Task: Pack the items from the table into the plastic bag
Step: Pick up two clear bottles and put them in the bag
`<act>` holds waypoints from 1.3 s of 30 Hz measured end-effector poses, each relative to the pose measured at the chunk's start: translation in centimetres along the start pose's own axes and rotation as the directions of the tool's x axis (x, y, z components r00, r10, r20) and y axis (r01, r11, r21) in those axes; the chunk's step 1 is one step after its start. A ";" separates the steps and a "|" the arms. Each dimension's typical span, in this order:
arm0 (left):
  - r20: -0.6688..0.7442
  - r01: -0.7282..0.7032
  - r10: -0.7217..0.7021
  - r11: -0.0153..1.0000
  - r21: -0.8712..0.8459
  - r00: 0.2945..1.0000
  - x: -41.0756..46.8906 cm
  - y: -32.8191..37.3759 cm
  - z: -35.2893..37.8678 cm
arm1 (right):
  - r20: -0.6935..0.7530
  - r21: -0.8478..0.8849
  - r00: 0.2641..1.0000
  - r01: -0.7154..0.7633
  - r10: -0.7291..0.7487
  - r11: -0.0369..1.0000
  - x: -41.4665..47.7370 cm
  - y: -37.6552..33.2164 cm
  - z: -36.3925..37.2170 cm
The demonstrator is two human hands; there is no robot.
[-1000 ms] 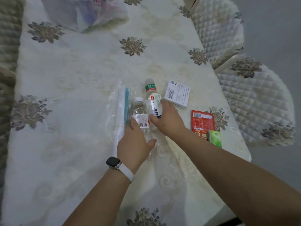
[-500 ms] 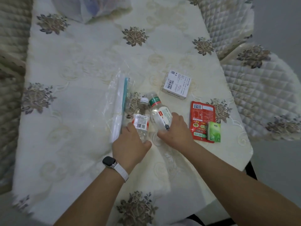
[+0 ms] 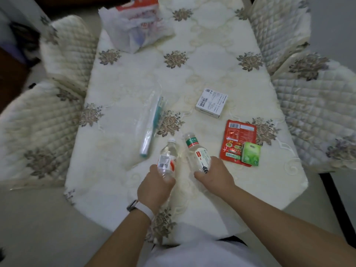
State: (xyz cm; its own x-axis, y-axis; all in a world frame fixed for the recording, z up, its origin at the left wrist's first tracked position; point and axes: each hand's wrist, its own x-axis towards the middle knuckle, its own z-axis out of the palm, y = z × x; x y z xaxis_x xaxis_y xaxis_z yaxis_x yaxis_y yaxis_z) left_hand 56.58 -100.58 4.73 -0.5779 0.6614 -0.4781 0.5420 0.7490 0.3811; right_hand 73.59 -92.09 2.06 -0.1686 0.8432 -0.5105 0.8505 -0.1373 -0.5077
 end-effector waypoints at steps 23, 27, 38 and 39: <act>-0.330 -0.141 -0.321 0.491 -0.859 0.888 -10.1 -22.4 -14.5 | 0.169 0.240 0.796 0.539 -0.581 0.807 -13.1 -22.0 11.5; -0.356 -0.191 -0.336 0.436 -0.880 0.872 -10.9 -32.2 -19.2 | 0.166 0.245 0.755 0.591 -0.634 0.768 -17.7 -28.9 19.0; -0.409 -0.244 -0.492 0.366 -0.898 0.768 -12.1 -51.9 -29.5 | 0.183 0.231 0.627 0.721 -0.757 0.653 -26.1 -44.5 32.7; -0.416 -0.249 -0.500 0.367 -0.896 0.760 -11.8 -52.9 -30.1 | 0.195 0.226 0.619 0.726 -0.760 0.650 -26.3 -45.6 33.6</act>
State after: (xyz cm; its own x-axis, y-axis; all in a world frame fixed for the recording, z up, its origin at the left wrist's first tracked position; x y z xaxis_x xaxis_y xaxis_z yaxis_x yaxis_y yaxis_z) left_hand 16.38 -146.85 14.02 -0.9636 0.1445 -0.2249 -0.2042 0.1455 0.9681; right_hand 22.50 -125.48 15.32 -0.8485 0.5251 -0.0658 0.3173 0.4052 -0.8574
